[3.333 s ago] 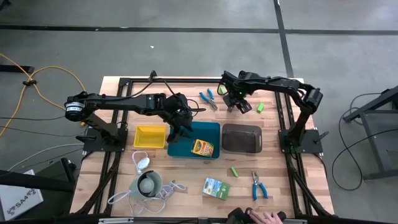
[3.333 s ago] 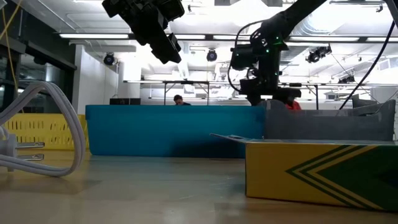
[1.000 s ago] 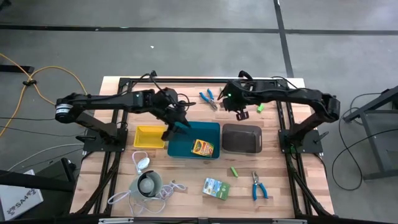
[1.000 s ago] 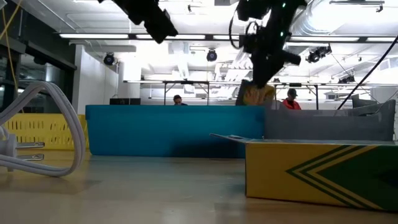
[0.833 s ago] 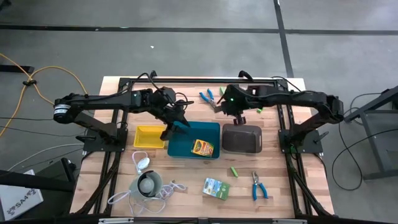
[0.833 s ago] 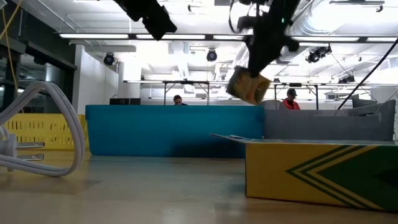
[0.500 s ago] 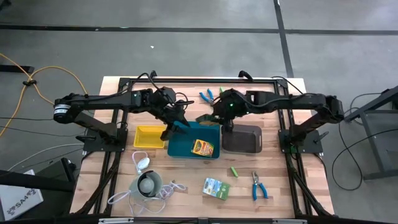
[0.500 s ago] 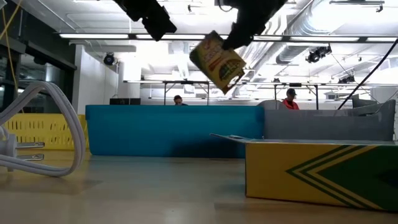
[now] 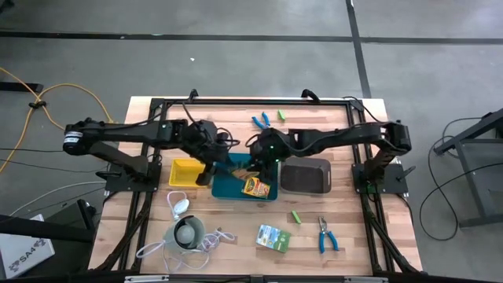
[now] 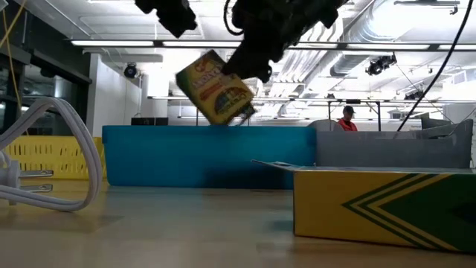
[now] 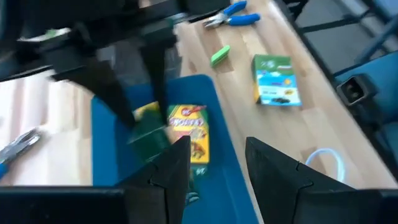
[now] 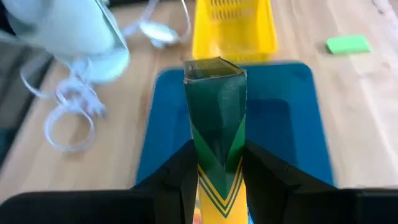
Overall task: Pick & Place School Supplies
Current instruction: Put the yellow box of crayons into the blue bin
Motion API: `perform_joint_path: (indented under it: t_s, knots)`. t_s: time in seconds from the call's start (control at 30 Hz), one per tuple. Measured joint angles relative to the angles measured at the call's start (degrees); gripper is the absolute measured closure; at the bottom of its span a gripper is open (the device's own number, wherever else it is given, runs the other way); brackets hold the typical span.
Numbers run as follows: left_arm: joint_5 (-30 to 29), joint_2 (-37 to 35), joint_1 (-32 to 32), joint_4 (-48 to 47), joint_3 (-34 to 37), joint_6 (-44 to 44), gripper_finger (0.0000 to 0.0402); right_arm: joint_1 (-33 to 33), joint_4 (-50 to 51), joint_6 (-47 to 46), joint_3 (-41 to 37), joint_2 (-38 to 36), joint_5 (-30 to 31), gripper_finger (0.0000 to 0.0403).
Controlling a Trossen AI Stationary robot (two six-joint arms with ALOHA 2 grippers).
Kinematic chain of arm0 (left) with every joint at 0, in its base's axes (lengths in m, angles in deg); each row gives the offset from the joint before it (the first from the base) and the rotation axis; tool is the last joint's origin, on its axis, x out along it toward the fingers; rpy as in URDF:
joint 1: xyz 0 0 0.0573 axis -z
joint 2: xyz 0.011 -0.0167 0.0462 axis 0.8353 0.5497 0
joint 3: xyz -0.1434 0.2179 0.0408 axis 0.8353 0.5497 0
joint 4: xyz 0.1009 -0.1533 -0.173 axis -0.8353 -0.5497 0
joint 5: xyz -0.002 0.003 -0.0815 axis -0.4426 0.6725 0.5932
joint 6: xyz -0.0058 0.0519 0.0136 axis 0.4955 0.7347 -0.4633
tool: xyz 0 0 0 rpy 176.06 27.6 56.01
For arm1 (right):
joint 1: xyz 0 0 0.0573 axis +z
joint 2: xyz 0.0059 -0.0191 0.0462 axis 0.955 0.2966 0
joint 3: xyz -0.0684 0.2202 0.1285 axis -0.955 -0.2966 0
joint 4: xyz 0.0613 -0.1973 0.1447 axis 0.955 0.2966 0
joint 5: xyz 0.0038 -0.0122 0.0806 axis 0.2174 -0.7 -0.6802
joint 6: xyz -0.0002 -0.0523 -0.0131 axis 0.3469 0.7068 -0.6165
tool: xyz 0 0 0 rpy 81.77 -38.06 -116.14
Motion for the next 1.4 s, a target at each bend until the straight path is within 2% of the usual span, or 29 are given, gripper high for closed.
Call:
perform_joint_path:
  t_s: [0.27, 0.5, 0.7, 1.0, 1.1, 1.4]
  knots:
    - [-2.1, -2.8, 3.8, -1.2, 0.0, -0.5, 0.0252, -0.6, -6.9, -5.8, 0.0, 4.9, -3.7, 0.0298]
    - [-5.9, -3.4, 6.3, -1.5, 0.0, -1.1, 0.0252, -0.9, -10.8, -6.4, 0.0, 8.6, -4.8, 0.0298]
    - [-6.3, -3.5, 7.3, -1.6, 0.0, -1.5, 0.0252, -0.8, -11.0, -2.6, 0.0, 8.7, -4.7, 0.0276]
    - [-7.4, -3.5, 7.3, -1.6, 0.0, -1.8, 0.0252, -0.8, -11.6, -2.1, 0.0, 8.6, -3.8, 0.0228]
    - [-7.3, -3.5, 7.3, -1.6, 0.0, -1.9, 0.0252, -0.8, -12.2, -1.2, 0.0, 8.6, -2.3, 0.0224]
    - [-7.3, -3.5, 7.3, -1.9, 0.0, -2.8, 0.0252, 0.0, -12.8, -1.4, 0.0, 8.6, -2.9, 0.0223]
